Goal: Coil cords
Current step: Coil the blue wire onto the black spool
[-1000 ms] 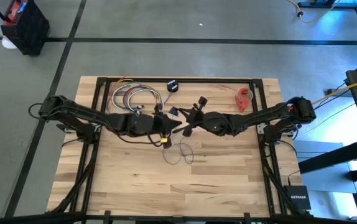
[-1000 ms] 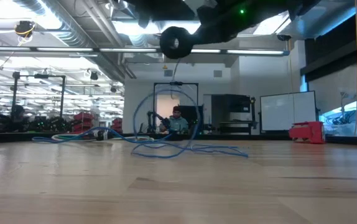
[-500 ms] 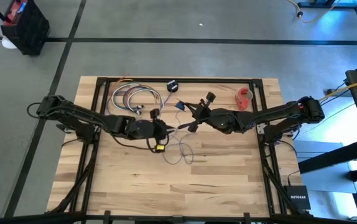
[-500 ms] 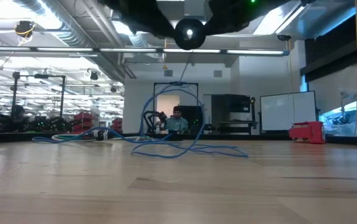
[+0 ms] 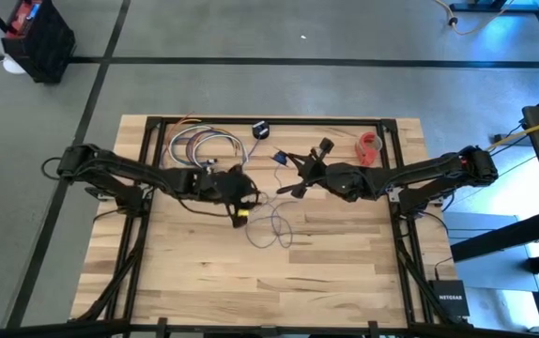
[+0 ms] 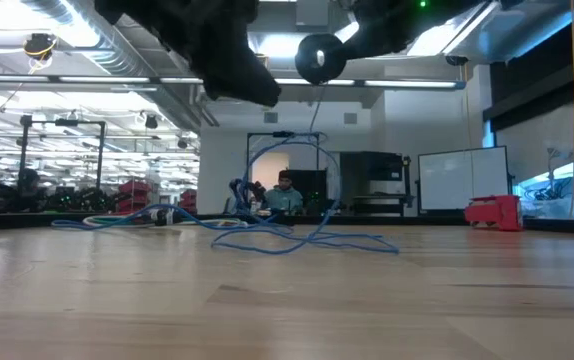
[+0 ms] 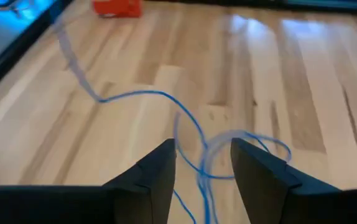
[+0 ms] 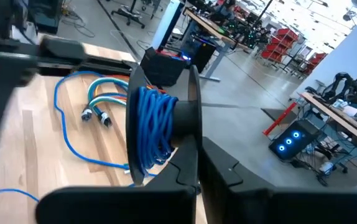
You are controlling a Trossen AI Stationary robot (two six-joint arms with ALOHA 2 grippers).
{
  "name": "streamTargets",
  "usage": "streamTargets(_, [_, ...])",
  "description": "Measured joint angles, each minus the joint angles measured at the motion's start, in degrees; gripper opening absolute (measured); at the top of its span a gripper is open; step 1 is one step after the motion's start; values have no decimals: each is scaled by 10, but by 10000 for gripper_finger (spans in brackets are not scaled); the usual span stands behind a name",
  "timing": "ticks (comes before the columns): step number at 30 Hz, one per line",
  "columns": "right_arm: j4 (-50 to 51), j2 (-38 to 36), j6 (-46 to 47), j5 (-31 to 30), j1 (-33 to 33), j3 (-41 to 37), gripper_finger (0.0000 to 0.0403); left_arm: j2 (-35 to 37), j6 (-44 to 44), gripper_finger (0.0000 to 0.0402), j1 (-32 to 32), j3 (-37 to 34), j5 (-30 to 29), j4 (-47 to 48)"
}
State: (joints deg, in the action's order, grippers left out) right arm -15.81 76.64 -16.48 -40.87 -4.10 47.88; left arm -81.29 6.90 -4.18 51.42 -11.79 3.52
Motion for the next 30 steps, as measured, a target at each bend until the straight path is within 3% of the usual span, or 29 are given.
streamTargets(3, [0, 0, -5, 4, 0, 0, 5, -23, -48, 144, -36, 0, -13, -8])
streamTargets(11, [2, 0, -5, 3, 0, 0, 5, -128, -263, 130, -107, 1, -144, -120])
streamTargets(16, [10, 0, -5, 3, 0, 0, 5, -198, -398, 129, -113, 40, -295, -139])
streamTargets(18, [15, 0, -5, 3, 0, 0, 5, -216, -431, 129, -107, 52, -330, -137])
streamTargets(30, [24, 0, -4, 4, 0, 0, 5, -232, -451, 129, -79, 62, -336, -113])
